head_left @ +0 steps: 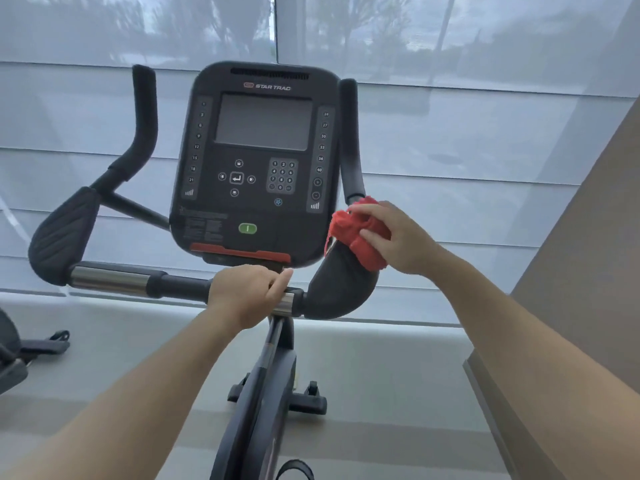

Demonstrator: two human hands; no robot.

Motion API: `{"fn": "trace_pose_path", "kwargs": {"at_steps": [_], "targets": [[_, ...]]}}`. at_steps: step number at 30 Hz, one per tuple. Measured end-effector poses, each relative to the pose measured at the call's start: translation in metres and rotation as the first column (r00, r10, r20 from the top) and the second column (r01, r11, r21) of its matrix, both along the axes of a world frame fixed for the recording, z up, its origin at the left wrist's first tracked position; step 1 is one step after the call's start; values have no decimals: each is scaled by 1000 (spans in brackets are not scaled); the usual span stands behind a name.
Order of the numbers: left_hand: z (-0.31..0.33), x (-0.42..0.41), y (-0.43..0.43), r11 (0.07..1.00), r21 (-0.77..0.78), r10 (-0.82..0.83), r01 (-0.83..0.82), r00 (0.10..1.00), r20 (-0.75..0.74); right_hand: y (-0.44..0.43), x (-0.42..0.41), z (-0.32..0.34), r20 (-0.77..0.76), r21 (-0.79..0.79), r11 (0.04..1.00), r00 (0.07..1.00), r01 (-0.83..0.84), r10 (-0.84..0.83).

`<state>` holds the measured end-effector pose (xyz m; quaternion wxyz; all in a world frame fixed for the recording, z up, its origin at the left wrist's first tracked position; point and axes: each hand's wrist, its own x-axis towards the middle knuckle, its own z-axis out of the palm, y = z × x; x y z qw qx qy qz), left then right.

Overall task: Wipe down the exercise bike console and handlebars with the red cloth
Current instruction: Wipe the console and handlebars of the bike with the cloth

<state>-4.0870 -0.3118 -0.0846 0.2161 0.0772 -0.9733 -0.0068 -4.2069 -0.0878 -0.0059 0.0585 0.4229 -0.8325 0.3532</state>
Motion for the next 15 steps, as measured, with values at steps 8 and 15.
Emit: {"fn": "trace_pose_path", "kwargs": {"at_steps": [8, 15], "targets": [[-6, -3, -5, 998, -36, 58, -57, 998, 14, 13, 1, -21, -107, 135, 969, 969, -206, 221], [-4, -6, -3, 993, -5, 119, -119, 988, 99, 8, -14, -12, -8, -400, 910, 993, -112, 119]]}}
